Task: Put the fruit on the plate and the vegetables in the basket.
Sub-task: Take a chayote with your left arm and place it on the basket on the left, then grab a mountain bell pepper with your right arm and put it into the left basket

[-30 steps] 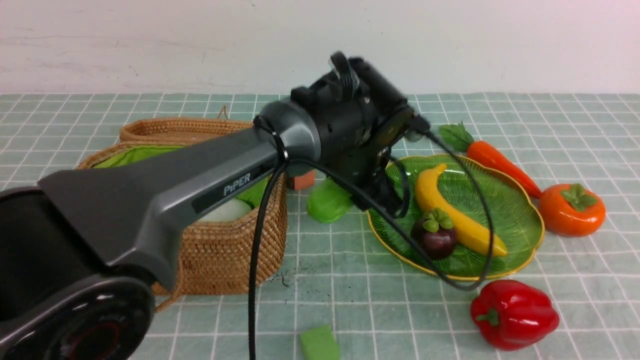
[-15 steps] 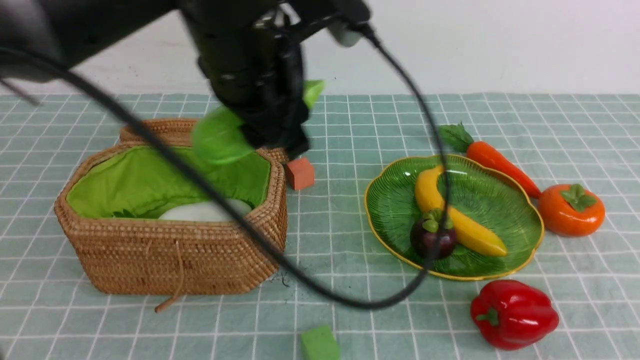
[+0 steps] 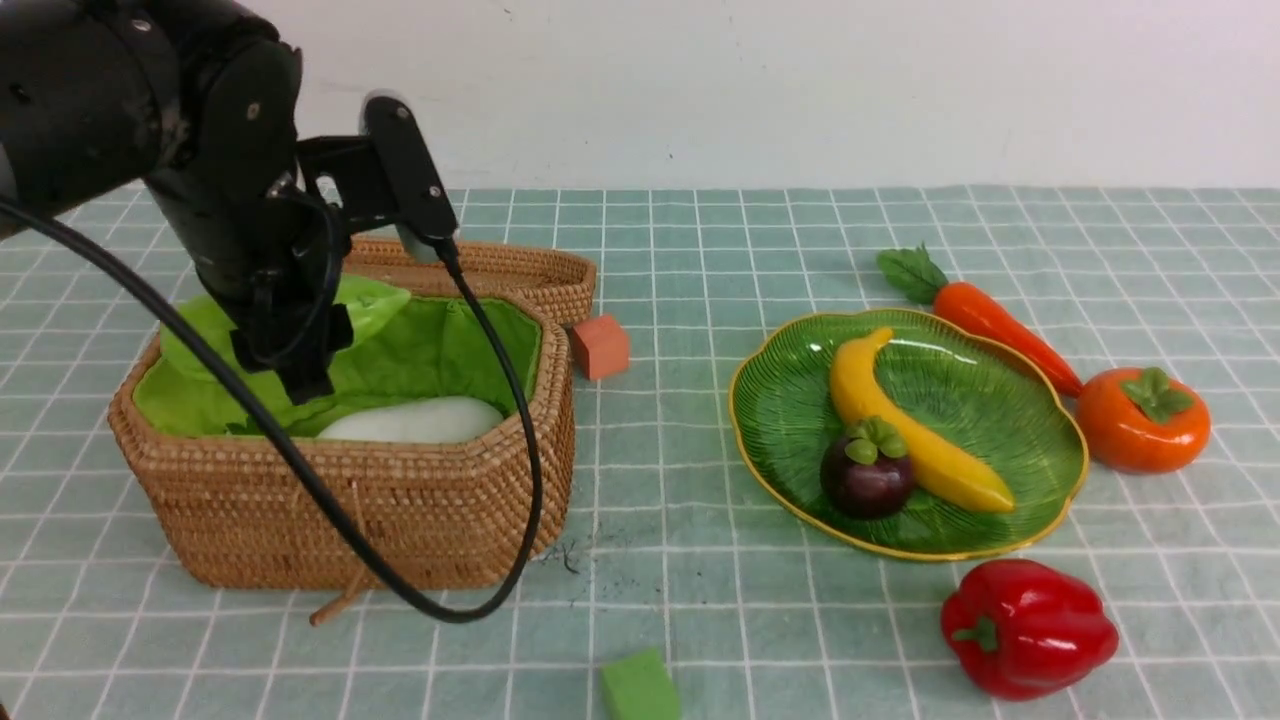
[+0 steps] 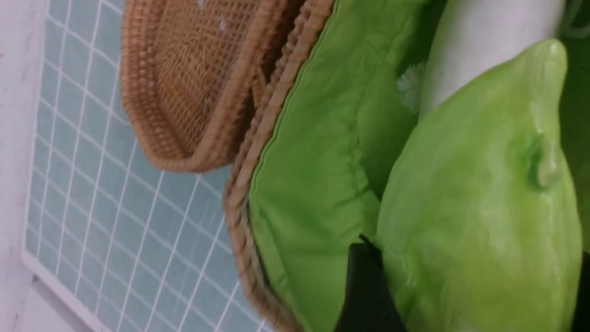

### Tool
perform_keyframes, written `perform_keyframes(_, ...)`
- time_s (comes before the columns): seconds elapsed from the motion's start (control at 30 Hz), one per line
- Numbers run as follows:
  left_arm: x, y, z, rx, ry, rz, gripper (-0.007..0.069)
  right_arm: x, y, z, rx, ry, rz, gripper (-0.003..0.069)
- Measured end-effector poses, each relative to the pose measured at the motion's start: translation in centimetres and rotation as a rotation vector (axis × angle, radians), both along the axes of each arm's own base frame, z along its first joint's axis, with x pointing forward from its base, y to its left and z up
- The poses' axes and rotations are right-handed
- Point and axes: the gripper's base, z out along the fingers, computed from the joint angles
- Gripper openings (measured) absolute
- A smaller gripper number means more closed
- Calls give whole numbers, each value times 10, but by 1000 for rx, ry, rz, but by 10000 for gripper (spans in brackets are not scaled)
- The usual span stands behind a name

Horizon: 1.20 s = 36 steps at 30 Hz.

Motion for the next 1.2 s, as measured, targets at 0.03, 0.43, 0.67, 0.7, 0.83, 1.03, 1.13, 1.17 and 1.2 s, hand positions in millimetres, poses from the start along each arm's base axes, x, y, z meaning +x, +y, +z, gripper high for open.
perform_keyframes(0.03, 1, -1, -1, -3, 1, -1, 444, 0, 0, 0, 1, 2, 2, 108)
perform_keyframes(0.43, 4, -4, -6, -98, -9, 107, 654, 0, 1, -1, -2, 13, 11, 108)
perform_keyframes(0.67, -13, -9, 12, -346, -2, 289, 578, 13, 8, -3, -32, 68, 12, 108)
perform_keyframes(0.7, -20, -13, 22, -410, -11, 314, 508, 18, 11, -4, -46, 84, 10, 108)
perform_keyframes(0.83, -52, -27, 58, -555, -60, 328, 277, 37, 19, -9, -104, 139, -5, 113)
perform_keyframes(1.03, -139, -31, 124, -824, -97, 348, -13, 81, 37, -28, -245, 273, -31, 120)
perform_keyframes(1.13, -177, -24, 135, -907, -93, 292, -13, 98, 43, -38, -315, 315, -43, 122)
perform_keyframes(1.17, -194, -21, 132, -924, -82, 259, -13, 108, 45, -44, -367, 331, -50, 124)
perform_keyframes(1.2, -209, -18, 123, -927, -57, 229, -13, 114, 45, -48, -407, 332, -56, 125)
